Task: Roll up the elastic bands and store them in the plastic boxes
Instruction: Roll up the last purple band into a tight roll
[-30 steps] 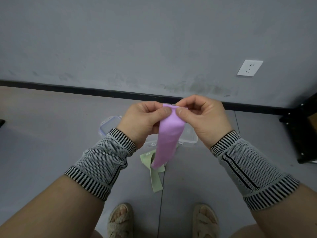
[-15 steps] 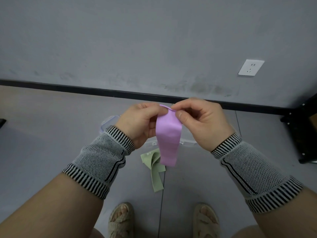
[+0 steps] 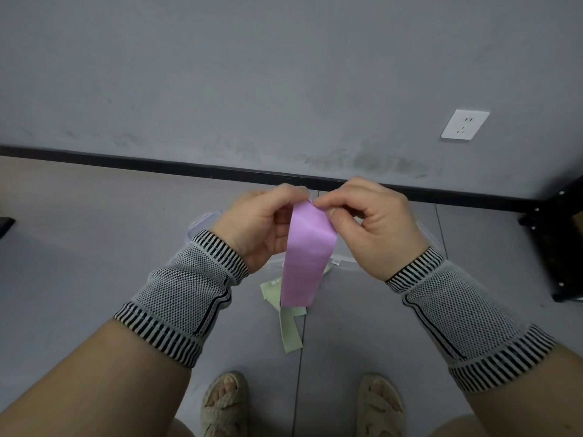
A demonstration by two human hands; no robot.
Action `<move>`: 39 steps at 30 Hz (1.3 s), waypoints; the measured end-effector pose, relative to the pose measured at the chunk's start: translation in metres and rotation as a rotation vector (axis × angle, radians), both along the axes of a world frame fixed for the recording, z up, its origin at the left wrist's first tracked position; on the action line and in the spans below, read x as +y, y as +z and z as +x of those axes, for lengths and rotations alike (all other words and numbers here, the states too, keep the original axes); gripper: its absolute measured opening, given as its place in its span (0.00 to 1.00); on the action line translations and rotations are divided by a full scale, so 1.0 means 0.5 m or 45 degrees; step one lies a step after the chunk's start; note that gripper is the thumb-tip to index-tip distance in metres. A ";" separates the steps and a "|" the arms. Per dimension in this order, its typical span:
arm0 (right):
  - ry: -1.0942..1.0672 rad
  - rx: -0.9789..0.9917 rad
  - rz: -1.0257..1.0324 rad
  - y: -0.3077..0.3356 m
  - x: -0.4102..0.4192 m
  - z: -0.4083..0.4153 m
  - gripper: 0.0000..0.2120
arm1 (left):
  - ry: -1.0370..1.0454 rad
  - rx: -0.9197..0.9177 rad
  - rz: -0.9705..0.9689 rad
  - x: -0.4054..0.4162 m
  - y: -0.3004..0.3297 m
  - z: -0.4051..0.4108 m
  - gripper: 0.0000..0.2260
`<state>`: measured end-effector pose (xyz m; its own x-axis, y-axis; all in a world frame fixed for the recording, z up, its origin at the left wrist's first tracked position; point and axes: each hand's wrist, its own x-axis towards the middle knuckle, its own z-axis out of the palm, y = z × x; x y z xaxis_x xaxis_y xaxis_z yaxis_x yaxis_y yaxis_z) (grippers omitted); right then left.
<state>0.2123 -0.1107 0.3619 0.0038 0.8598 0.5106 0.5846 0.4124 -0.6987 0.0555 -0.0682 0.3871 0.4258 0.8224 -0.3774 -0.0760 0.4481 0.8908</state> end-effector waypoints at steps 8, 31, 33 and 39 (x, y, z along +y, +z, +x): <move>0.056 0.469 -0.330 0.008 -0.005 -0.002 0.13 | 0.099 0.179 0.284 -0.005 -0.010 0.006 0.08; -0.017 0.618 -0.384 0.011 0.003 -0.001 0.06 | 0.013 0.059 0.275 -0.011 -0.016 0.023 0.02; -0.024 0.565 -0.366 0.010 0.003 0.000 0.07 | 0.018 0.082 0.305 -0.011 -0.017 0.023 0.02; 0.032 0.736 -0.475 0.010 0.003 -0.002 0.09 | 0.051 0.170 0.469 -0.008 -0.019 0.015 0.07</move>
<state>0.2116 -0.1093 0.3670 0.1641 0.9811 0.1022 0.0689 0.0920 -0.9934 0.0630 -0.0724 0.3776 0.3577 0.9281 -0.1038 0.0408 0.0956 0.9946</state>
